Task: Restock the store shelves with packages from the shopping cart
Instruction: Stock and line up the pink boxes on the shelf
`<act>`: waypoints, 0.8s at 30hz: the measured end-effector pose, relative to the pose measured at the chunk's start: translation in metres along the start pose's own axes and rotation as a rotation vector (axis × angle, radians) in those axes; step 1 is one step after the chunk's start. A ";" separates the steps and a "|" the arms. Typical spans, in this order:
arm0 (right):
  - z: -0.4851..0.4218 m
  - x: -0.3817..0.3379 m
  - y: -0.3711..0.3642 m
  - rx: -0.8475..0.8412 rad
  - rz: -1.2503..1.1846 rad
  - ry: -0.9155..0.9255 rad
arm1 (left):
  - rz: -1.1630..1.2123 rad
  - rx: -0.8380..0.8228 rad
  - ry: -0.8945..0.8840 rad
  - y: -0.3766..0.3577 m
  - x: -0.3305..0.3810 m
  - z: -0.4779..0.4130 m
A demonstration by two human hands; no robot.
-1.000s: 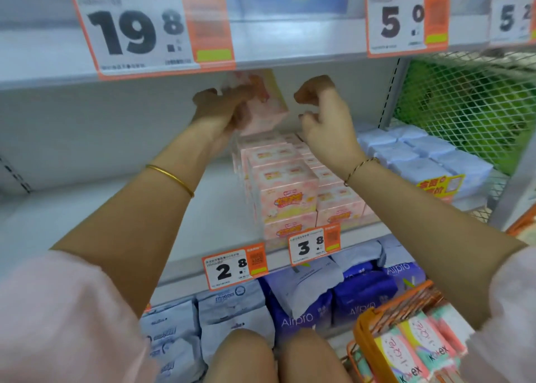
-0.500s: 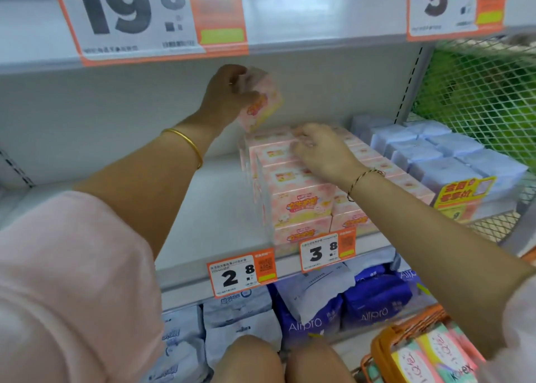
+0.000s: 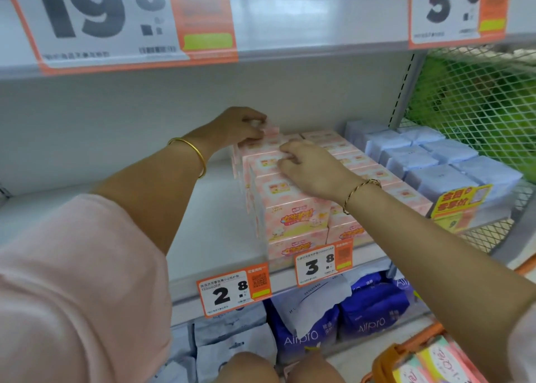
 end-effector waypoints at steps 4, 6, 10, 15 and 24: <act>-0.001 0.000 -0.001 -0.008 -0.001 -0.017 | 0.024 -0.018 0.057 -0.008 -0.005 -0.001; 0.000 -0.001 0.000 -0.015 0.010 -0.008 | -0.015 -0.016 0.059 -0.009 -0.003 0.002; 0.003 -0.001 0.009 -0.002 0.015 -0.005 | -0.005 0.070 0.037 -0.005 0.013 0.020; 0.053 0.004 0.043 0.193 -0.027 0.027 | 0.049 0.360 -0.194 -0.015 0.063 0.085; 0.249 0.058 0.069 0.176 -0.023 -0.159 | 0.006 0.013 -0.585 -0.194 0.124 0.273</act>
Point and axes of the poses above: each hand's wrist, its own z-axis away from the middle knuckle, its own y-axis out of the back of the hand, x = y × z, the point moved 1 cm from there along -z, towards the middle knuckle
